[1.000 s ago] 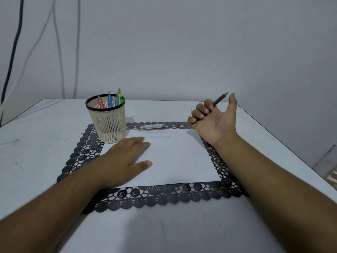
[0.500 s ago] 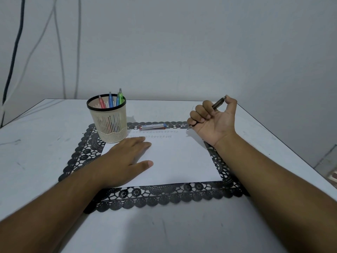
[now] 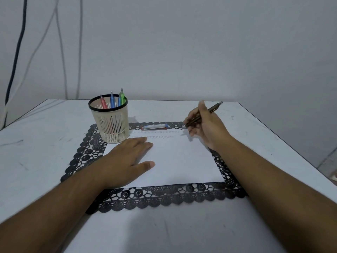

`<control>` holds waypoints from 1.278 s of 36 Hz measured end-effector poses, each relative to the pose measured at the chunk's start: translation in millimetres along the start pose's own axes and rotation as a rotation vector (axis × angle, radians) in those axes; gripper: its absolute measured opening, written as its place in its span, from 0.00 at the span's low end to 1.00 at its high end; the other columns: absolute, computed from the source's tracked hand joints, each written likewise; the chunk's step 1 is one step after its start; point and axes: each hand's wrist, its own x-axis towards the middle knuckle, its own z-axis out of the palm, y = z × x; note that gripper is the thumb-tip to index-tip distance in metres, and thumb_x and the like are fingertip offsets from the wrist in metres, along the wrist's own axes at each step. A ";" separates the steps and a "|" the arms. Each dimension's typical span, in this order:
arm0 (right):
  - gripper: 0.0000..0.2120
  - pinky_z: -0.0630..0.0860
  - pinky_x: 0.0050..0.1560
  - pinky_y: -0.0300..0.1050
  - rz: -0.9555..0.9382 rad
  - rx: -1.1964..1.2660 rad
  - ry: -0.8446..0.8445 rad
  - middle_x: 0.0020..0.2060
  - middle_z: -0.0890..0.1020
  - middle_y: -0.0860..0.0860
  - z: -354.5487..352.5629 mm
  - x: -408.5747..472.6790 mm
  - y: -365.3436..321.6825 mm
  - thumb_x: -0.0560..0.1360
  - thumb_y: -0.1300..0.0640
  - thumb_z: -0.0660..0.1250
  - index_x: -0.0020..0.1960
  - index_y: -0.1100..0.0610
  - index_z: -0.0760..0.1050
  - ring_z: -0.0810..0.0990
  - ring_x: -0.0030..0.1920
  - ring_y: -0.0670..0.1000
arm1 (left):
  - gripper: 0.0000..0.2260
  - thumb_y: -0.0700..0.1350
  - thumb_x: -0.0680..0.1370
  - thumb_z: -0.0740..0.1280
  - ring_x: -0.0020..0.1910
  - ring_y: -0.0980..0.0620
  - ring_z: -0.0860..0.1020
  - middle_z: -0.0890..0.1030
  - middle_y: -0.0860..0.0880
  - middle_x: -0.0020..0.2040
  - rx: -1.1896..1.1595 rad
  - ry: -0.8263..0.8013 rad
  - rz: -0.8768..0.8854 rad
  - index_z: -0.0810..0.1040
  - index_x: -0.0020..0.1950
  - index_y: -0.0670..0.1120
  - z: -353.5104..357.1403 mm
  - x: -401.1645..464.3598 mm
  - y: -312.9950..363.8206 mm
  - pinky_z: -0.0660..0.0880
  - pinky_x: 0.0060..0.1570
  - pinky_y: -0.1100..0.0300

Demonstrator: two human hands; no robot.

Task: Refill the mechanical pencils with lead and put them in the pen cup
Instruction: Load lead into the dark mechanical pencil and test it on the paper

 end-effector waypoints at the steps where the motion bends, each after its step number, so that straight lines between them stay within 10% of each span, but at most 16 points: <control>1: 0.25 0.81 0.34 0.46 0.020 0.003 -0.033 0.42 0.84 0.63 1.1 -0.6 1.9 0.86 0.45 0.58 0.41 0.62 0.78 0.81 0.34 0.54 | 0.32 0.66 0.82 0.54 0.81 0.60 0.43 0.48 0.60 0.83 -0.002 0.000 -0.001 0.52 0.83 0.58 0.0 0.0 -0.4 0.46 0.76 0.61; 8: 0.10 0.80 0.42 0.45 0.053 -0.230 -0.133 0.42 0.79 0.63 1.6 -1.0 11.5 0.75 0.76 0.66 0.41 0.63 0.77 0.78 0.36 0.54 | 0.32 0.67 0.82 0.54 0.81 0.60 0.44 0.48 0.59 0.83 -0.001 0.005 0.003 0.52 0.83 0.58 0.9 0.6 -1.7 0.46 0.76 0.59; 46: 0.10 0.72 0.33 0.48 -0.032 -0.255 -0.146 0.33 0.76 0.61 1.9 5.8 24.5 0.75 0.73 0.67 0.39 0.62 0.72 0.76 0.35 0.57 | 0.32 0.67 0.81 0.53 0.81 0.60 0.43 0.47 0.60 0.83 -0.006 -0.005 -0.003 0.52 0.83 0.59 0.2 -0.5 -1.0 0.46 0.77 0.58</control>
